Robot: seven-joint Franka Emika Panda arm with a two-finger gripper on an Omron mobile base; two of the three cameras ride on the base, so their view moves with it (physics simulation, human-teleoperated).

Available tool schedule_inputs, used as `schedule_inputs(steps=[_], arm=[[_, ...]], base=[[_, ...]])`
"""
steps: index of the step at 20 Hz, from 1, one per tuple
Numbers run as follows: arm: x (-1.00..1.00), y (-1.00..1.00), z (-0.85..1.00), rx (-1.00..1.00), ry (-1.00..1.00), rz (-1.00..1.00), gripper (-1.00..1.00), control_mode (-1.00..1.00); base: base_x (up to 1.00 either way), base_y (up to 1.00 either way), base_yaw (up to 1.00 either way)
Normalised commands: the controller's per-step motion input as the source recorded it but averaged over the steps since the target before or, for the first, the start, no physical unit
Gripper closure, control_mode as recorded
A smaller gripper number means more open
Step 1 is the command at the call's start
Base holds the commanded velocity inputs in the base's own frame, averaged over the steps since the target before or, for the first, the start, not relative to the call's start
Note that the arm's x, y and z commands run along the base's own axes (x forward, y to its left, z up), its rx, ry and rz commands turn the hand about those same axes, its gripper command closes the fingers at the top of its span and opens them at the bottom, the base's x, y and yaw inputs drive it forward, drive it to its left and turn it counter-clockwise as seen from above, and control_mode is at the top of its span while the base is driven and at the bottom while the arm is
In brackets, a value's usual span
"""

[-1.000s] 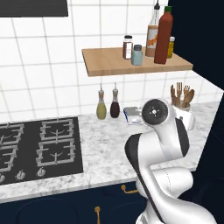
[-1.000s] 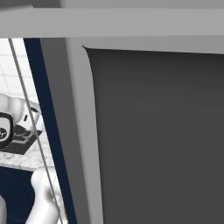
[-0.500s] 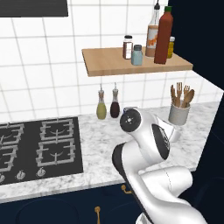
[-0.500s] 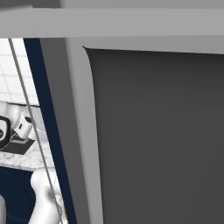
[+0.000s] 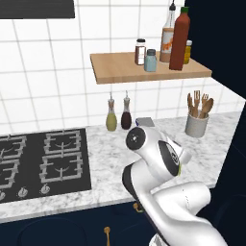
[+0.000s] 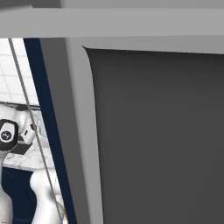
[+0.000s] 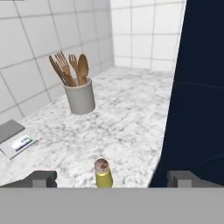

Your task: Put the shaker and condiment bottle from the counter next to their counterparts in the cabinet.

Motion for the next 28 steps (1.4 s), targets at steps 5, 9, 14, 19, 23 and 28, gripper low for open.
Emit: schedule_inputs(steps=[5,9,14,19,23,28], arm=[[0.02,-0.20,-0.72,0.00,-0.13,0.00,-1.00,-1.00],[-0.02,-0.10,-0.61,-0.01,-0.04,0.00,-1.00,-1.00],[0.13,-0.14,-0.56,0.00,-0.08,0.00,-1.00,-1.00],[0.18,-0.21,-0.48,0.00,-0.07,0.00,-1.00,-1.00],[0.00,-0.09,-0.23,0.00,0.00,0.00,-1.00,-1.00],[0.10,-0.03,-0.21,0.00,0.00,0.00,-1.00,-1.00]], base=[[0.00,0.00,0.00],[0.00,0.00,0.00],[0.00,0.00,0.00],[0.00,0.00,0.00],[0.00,0.00,0.00],[0.00,0.00,0.00]])
